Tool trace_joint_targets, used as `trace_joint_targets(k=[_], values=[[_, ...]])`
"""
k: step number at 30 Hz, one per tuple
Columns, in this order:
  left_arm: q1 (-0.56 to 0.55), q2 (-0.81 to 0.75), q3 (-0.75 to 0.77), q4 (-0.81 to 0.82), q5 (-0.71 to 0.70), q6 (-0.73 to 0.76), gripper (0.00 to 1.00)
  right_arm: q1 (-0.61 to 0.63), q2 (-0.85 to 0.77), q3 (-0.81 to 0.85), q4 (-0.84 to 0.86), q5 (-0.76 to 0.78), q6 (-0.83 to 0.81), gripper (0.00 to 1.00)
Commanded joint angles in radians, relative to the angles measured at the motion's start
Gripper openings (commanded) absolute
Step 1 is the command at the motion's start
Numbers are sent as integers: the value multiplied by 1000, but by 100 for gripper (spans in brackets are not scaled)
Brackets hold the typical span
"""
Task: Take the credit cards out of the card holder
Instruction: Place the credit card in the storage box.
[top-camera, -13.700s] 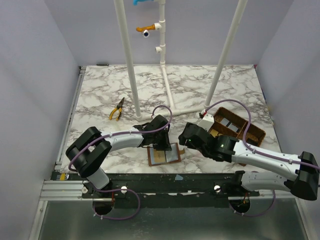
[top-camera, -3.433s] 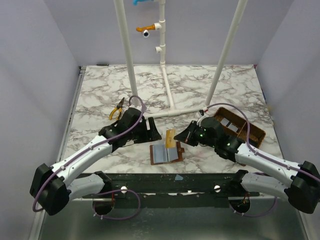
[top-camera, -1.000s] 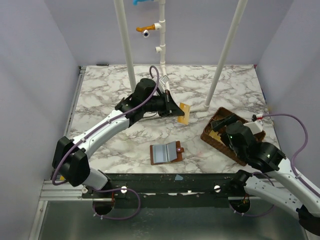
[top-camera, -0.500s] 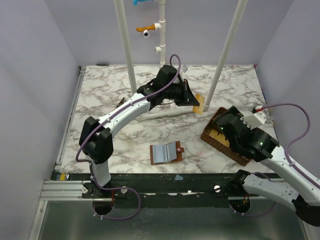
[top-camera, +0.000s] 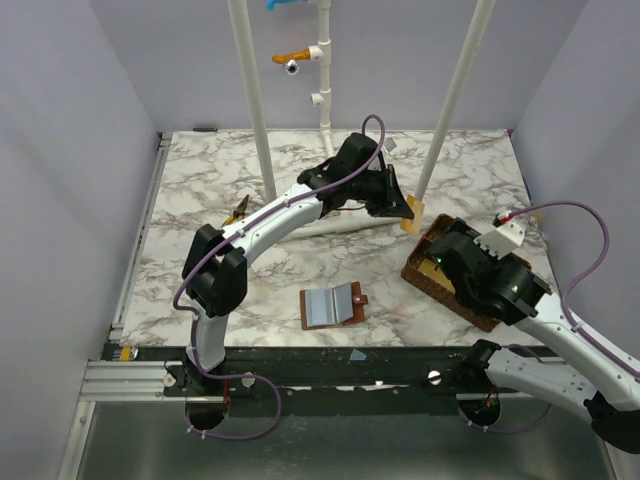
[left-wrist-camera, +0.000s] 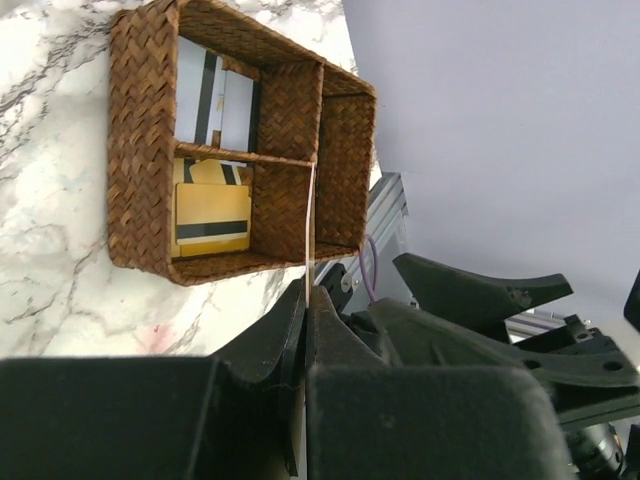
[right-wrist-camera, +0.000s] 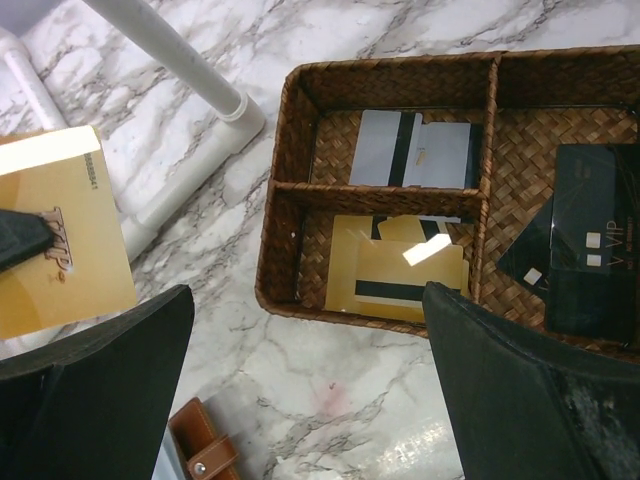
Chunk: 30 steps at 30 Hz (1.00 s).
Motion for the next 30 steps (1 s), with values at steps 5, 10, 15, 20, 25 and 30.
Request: trace_joint_targets(k=[5,10,15,20,25,30], values=[[-19,103,141,-81,-14,4,0,-22,3,-30,82,43,-87,100],[-47,149,160,-75,-16,2,0,-22,-2,20,101,73,-172,100],[-77,196,193,-90,-14,-5,0,-22,-9,37,122,64,-212,100],[-90,230,206,-92,-20,-22,0,-22,-5,41,142,53,-242,100],[-103,263,229,-90,-35,-43,0,-22,-10,44,146,44,-254,100],[-112,282,233,-97,-62,-66,0,-22,-13,46,147,38,-267,100]])
